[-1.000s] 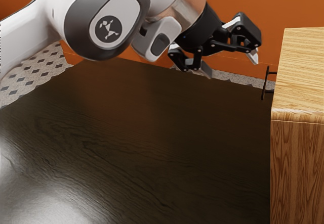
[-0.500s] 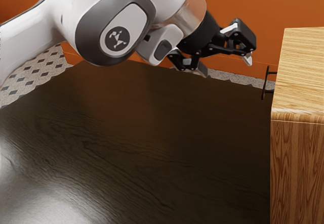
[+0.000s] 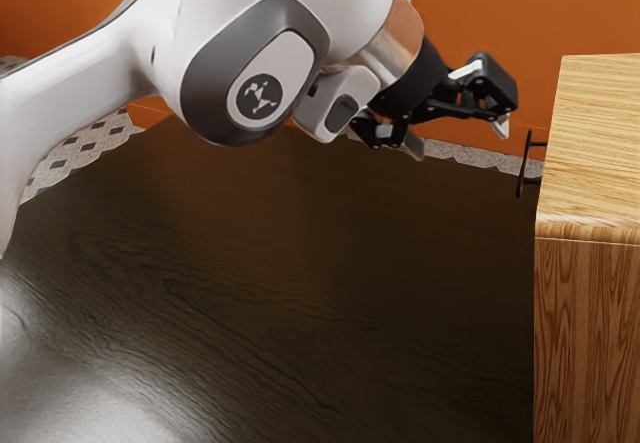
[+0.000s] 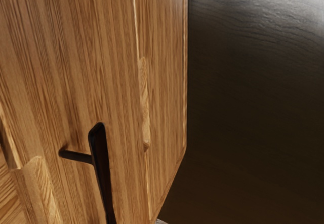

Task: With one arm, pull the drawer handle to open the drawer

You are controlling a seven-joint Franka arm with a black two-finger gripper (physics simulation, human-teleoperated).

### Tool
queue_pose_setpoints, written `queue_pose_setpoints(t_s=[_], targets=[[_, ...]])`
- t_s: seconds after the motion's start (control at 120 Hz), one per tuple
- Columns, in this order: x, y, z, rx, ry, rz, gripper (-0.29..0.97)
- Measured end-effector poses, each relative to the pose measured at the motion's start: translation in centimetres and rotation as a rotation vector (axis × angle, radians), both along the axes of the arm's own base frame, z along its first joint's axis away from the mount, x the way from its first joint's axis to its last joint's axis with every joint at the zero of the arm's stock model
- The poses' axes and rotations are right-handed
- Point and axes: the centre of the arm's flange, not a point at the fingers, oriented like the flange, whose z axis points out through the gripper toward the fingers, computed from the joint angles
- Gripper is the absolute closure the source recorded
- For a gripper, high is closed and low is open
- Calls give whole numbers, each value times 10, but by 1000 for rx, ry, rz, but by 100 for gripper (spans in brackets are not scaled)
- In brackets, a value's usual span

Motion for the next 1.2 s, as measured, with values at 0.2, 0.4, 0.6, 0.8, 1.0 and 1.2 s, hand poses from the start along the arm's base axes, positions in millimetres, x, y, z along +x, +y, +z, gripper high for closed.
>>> queue_pose_setpoints(t_s=[0.2, 0.4, 0.6, 0.8, 1.0, 1.2], targets=[[4, -5, -24, 22, 21, -7, 0], [4, -9, -23, 13, 2, -13, 0], [12, 1, -32, 11, 9, 5, 0], [13, -3, -35, 7, 5, -1, 0], [20, -2, -44, -1, 9, 4, 0], [29, -3, -56, -5, 20, 4, 0]])
